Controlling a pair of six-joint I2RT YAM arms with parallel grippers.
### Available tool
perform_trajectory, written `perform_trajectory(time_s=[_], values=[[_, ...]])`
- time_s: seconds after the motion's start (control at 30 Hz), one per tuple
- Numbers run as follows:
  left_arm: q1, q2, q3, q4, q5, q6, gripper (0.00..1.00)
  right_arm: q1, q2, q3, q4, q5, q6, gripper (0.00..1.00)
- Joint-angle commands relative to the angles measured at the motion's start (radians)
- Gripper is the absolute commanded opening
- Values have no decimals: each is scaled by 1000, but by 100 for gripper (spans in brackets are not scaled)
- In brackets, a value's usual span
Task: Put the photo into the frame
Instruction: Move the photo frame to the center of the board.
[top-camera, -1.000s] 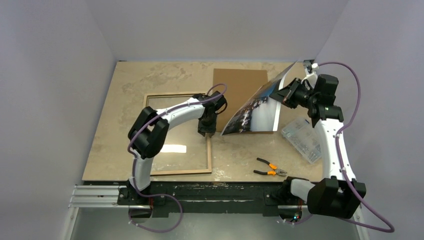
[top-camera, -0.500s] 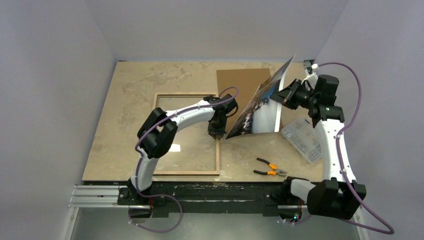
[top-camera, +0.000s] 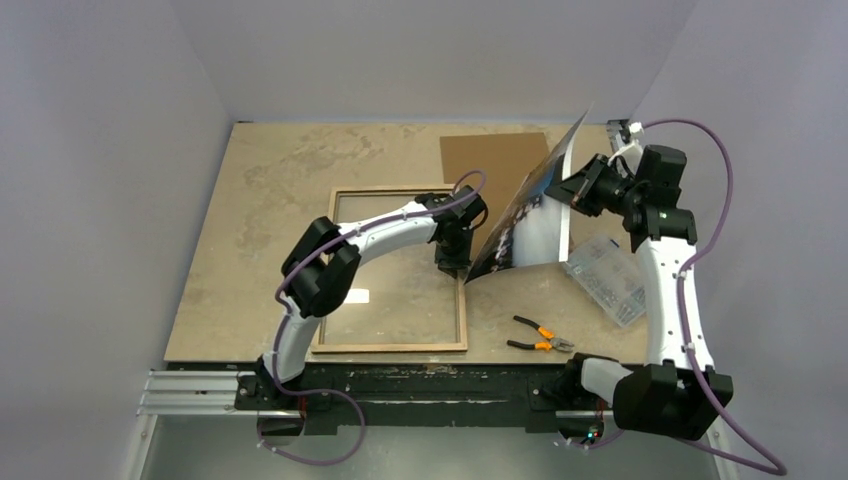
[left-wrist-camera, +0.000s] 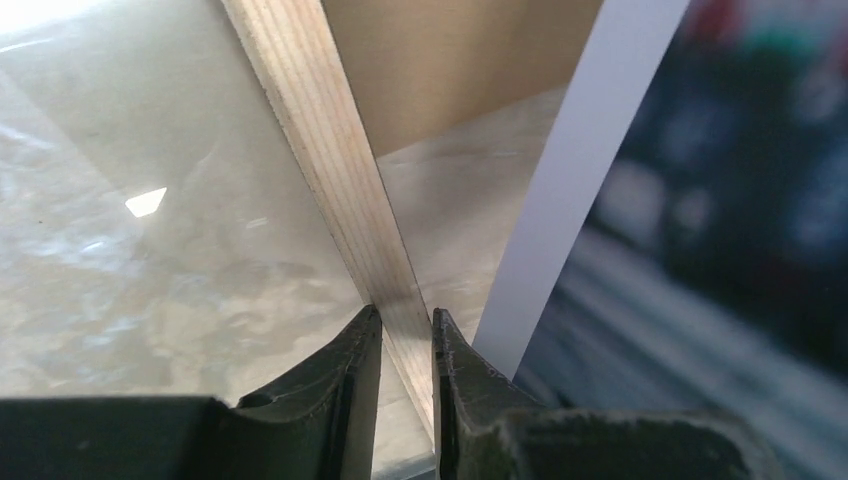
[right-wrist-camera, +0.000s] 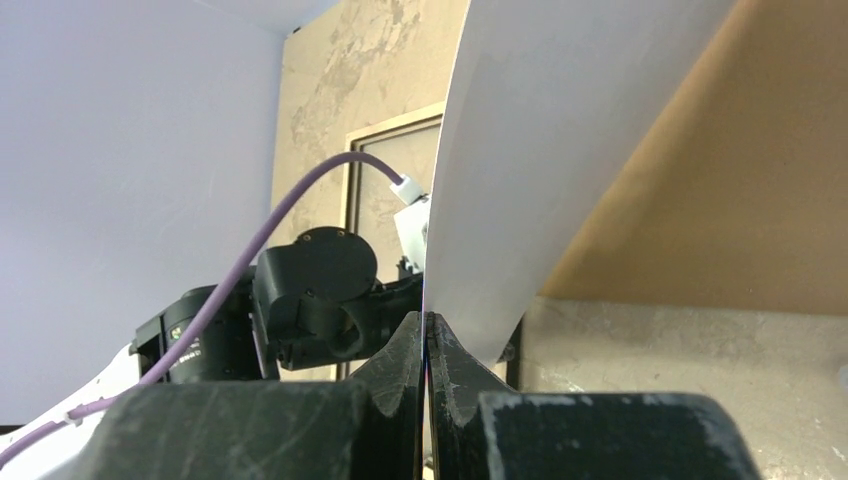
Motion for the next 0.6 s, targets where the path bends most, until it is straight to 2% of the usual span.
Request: perform_trajectory(time_s=[0.0, 0.07, 0.13, 0.23, 0.33, 0.47, 0.57], values=[[-32, 16, 74, 69, 88, 1, 10, -9, -34, 88, -49, 16, -56, 0], [-32, 16, 75, 57, 74, 6, 11, -8, -37, 96, -62, 19, -65, 0], [-33, 0, 74, 42, 54, 15, 22, -8, -41, 100, -67, 17, -69, 0], [-30, -48, 71, 23, 35, 26, 44, -9, -41, 109, -77, 4, -74, 0], [-21, -98, 67, 26, 53, 31, 57, -8, -40, 127, -88, -8, -80, 0], [11, -179, 34, 50, 98, 24, 62, -8, -38, 145, -99, -37, -88, 0], [63, -258, -65, 131, 165, 2, 62, -9, -39, 133, -86, -76, -87, 0]])
